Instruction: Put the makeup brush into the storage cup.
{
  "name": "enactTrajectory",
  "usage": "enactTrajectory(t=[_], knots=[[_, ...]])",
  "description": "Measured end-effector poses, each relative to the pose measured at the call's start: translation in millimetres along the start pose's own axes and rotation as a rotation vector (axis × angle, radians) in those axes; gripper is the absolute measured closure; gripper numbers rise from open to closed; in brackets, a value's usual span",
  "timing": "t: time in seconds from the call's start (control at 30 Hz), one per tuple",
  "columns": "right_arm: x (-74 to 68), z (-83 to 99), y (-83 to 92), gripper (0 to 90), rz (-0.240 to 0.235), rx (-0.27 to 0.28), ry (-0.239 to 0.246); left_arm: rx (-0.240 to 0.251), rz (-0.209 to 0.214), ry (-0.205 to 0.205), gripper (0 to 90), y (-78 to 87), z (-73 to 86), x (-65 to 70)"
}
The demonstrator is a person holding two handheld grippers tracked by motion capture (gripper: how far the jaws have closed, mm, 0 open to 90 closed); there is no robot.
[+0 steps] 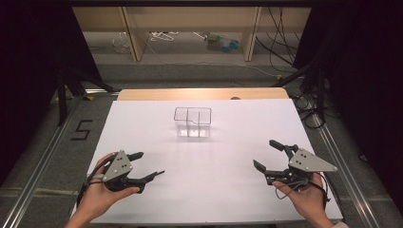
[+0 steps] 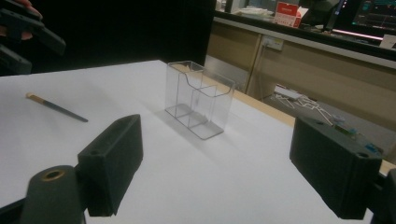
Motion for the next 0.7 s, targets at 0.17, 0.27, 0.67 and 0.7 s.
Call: enactTrajectory(t=[0.17,0.27,0.67,0.7], knots=[[-1.7,1.0,-0.4,18.3,-0.012,-0.008,0.009,-0.259,0.100,-0.054,28.0,-5.9,25.9,2.2],[-1.8,1.3,-0.3,18.3,-0.010,-0.007,-0.004,-0.415,0.133,-0.104,32.3,-9.0,38.2,-1.7],[-1.8,1.2,-1.2,18.4,-0.010,-0.002,0.006,-0.760,0.264,-0.235,49.7,-14.4,58.1,-13.0],[-2.3,1.5,-1.1,18.4,-0.011,-0.006,0.002,-0.786,0.270,-0.231,50.7,-14.0,59.7,-13.1]])
Point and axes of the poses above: each handheld gripper's, and its own axes: y roughly backward along the jaws, z roughly out of its underside, x roughly to its right, the point moved 10 cm from there along -y, roughly forward along the jaws, and after that the axes turned 9 degrees about x, right-handed, at the moved point
